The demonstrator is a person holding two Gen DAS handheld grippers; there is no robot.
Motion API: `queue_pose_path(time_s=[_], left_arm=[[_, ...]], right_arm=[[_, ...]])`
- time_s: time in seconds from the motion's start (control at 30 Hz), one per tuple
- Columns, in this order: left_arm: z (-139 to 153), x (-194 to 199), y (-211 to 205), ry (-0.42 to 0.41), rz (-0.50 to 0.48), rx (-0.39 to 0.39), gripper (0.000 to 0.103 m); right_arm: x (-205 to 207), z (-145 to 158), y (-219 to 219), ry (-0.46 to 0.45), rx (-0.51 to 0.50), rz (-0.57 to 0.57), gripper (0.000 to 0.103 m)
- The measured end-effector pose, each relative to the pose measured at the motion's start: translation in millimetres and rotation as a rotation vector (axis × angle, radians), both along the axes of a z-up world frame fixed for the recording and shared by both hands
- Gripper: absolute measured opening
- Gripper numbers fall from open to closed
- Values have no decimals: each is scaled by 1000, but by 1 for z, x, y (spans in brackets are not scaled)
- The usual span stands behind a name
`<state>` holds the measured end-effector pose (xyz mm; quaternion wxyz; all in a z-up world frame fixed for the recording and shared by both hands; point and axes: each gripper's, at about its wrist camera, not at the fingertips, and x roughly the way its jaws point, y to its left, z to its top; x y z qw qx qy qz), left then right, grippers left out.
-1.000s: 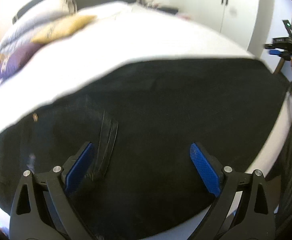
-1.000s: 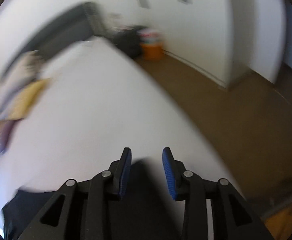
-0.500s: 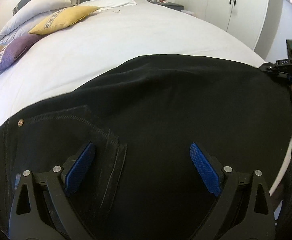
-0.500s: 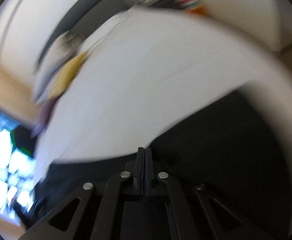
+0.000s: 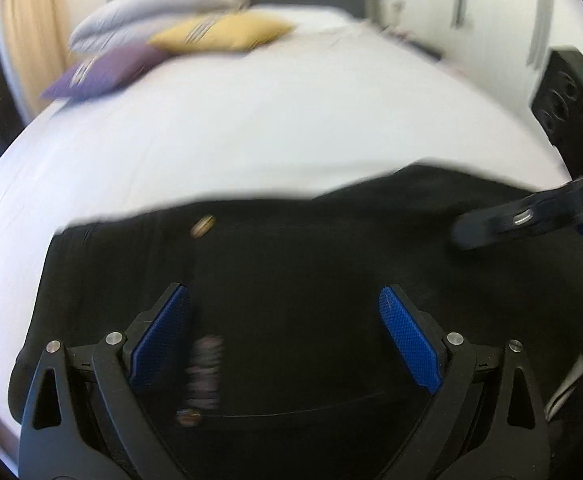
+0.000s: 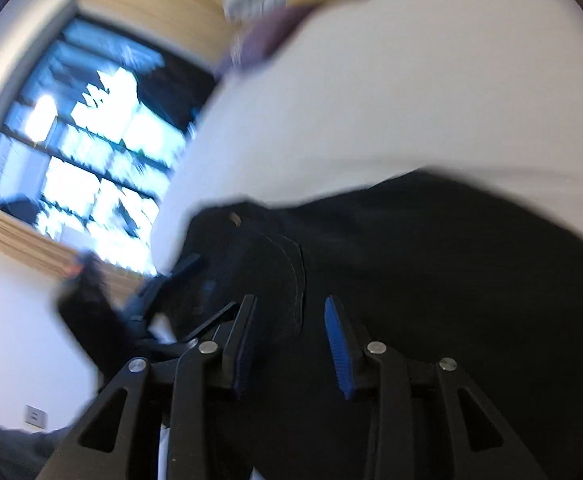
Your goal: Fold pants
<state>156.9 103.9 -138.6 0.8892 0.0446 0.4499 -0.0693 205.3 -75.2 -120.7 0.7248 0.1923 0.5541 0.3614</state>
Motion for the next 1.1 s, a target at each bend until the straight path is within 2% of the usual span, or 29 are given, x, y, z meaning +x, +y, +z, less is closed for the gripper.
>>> queue_pose_path(time_s=[0.03,0.07,0.1,0.13,0.23,0.27,0.3,0.33,0.37,0.4,0.43,0.47,0.53,0.57,0.63,0.7,0.73,0.77,0.83,0.9,0.93,0.97,1.0,1.03,1.07,1.1], left_arm=[[-7,1,7,25,19,-5,97],[-15,0,13,45,30,-22,97],[-20,-4,21,49,36,-52,97],[-22,-11,27,36,34,-64,97],[-25,-24,26,0,31,-40,97],[-25,-29,27,-3,30,-37,97],[-22,-29,23,1,27,-37,97],[-15,-29,23,1,28,-43,97],[-5,-26,17,-16,32,-48,96],[4,-27,24,-54,32,-53,96],[18,-24,25,-96,29,-59,96],[28,-18,26,-126,29,-62,97],[38,2,29,-148,42,-52,97],[34,12,32,-134,55,-39,97],[14,40,43,-44,77,-29,96],[-17,52,52,60,102,1,96],[-26,47,55,62,106,-6,96],[-29,42,57,46,103,-5,96],[-29,34,59,17,99,22,96],[-27,26,62,-1,104,19,96],[-19,22,61,-7,108,26,96],[-11,20,60,-30,101,20,96],[1,19,54,-61,84,6,96],[15,6,47,-87,61,-11,96],[21,2,38,-90,38,-30,96],[24,0,26,-83,7,-56,96]], right_arm=[[20,-15,16,35,-47,-15,33],[32,-25,15,49,-42,-54,15],[43,-31,9,67,-22,-102,3],[54,-33,0,78,-15,-164,0],[69,-26,-36,21,-49,-354,0],[68,-20,-38,-1,-131,-406,8],[58,-17,-47,-34,-211,-437,10],[53,-10,-47,-56,-202,-424,16],[50,-4,-42,-50,-151,-391,22],[44,4,-33,-48,-102,-351,23],[41,12,-21,-69,-77,-311,26],[38,19,-5,-93,-53,-255,34],[32,18,34,-79,-3,-130,40],[35,13,52,-56,10,-79,40],[48,0,74,-18,-10,-34,40],[60,-23,86,14,-58,-74,31],[72,-28,79,17,-45,-117,10],[79,-32,71,24,-43,-172,0],[84,-33,50,23,-45,-276,0],[71,-10,33,-34,-122,-325,9],[59,-1,27,-55,-107,-315,18],[41,12,17,-67,-47,-301,35],[20,21,5,-78,-14,-301,45],[2,27,-4,-97,8,-311,62],[-20,27,-19,-122,4,-336,68],[-42,23,-38,-134,-11,-370,68]])
